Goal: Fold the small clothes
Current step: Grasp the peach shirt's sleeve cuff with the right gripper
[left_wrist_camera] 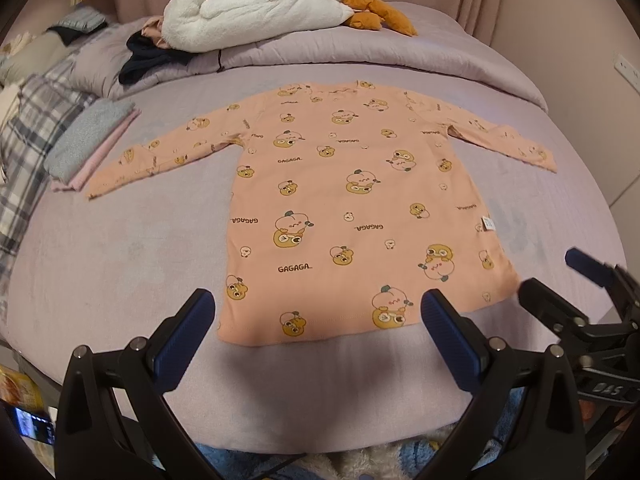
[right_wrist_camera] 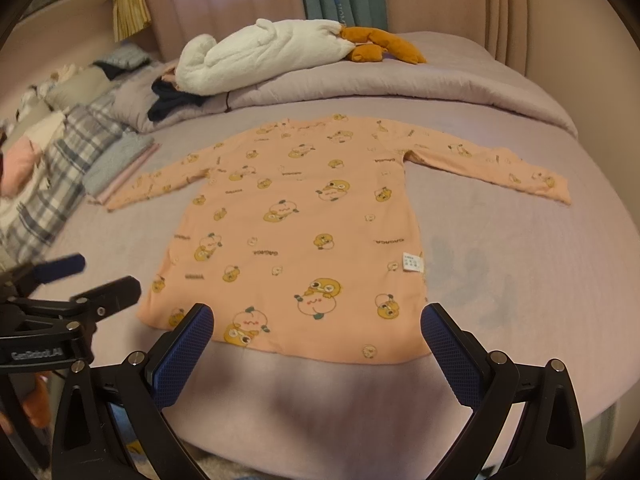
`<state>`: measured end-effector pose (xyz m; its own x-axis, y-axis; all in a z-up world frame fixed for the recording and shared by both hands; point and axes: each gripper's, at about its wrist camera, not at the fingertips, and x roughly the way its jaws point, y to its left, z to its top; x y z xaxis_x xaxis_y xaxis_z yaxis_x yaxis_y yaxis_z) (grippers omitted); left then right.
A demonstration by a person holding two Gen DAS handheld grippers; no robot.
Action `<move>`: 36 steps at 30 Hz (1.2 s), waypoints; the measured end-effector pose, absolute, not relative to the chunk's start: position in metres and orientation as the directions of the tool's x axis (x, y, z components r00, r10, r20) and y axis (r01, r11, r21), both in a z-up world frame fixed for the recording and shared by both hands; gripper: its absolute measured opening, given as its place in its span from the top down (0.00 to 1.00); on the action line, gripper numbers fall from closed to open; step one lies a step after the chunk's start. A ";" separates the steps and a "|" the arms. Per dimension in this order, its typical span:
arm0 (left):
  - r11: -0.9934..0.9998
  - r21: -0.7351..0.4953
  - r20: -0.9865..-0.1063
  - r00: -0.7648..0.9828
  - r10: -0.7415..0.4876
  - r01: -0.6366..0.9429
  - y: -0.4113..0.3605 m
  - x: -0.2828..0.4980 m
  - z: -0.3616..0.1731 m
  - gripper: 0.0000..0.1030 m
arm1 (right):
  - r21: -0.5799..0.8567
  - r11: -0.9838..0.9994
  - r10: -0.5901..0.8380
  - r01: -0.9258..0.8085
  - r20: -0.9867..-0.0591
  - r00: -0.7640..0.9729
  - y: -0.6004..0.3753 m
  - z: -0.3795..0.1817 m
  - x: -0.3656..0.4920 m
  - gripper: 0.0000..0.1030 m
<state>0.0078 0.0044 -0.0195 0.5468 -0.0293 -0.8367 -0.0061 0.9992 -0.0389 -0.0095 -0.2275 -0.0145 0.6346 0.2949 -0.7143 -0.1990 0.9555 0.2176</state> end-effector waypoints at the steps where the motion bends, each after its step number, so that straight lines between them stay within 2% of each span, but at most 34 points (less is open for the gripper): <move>1: 0.998 -0.057 -0.843 0.537 -0.037 -0.020 0.008 0.011 -0.023 0.00 | 0.289 0.937 0.347 -0.197 -0.698 0.627 -0.237 -0.018 -0.005 0.01; 5: 0.977 -0.192 -0.865 0.486 -0.122 -0.097 0.035 0.028 -0.045 0.00 | 0.500 0.859 0.457 -0.109 -0.652 0.605 -0.276 -0.038 0.014 0.01; 7: 0.950 -0.288 -0.858 0.474 -0.200 -0.119 0.047 0.034 -0.055 0.00 | 0.631 0.776 0.504 -0.010 -0.611 0.611 -0.314 -0.058 0.028 0.01; 11: 0.883 -0.437 -0.822 0.475 -0.314 -0.173 0.066 0.047 -0.067 0.00 | 0.766 0.636 0.545 0.091 -0.530 0.650 -0.364 -0.081 0.046 0.01; 15: 0.867 -0.449 -0.819 0.487 -0.304 -0.214 0.073 0.063 -0.069 0.00 | 0.798 0.581 0.468 0.162 -0.490 0.735 -0.408 -0.091 0.068 0.01; 21: 0.856 -0.457 -0.822 0.483 -0.303 -0.241 0.083 0.092 -0.076 0.00 | 0.760 0.550 0.325 0.347 -0.577 0.749 -0.465 -0.113 0.131 0.01; 25: 0.865 -0.439 -0.829 0.482 -0.285 -0.243 0.086 0.108 -0.085 0.00 | 0.794 0.451 0.265 0.409 -0.556 0.788 -0.496 -0.129 0.160 0.01; 28: 0.873 -0.425 -0.837 0.473 -0.277 -0.241 0.086 0.119 -0.090 0.00 | 0.838 0.369 0.242 0.402 -0.504 0.829 -0.511 -0.133 0.179 0.01; 34: 0.879 -0.400 -0.853 0.456 -0.254 -0.259 0.090 0.136 -0.099 0.00 | 0.848 0.336 0.174 0.409 -0.483 0.858 -0.519 -0.133 0.206 0.01; 36: 0.878 -0.398 -0.854 0.456 -0.249 -0.265 0.092 0.138 -0.100 0.00 | 0.846 0.338 0.153 0.413 -0.482 0.863 -0.521 -0.134 0.210 0.07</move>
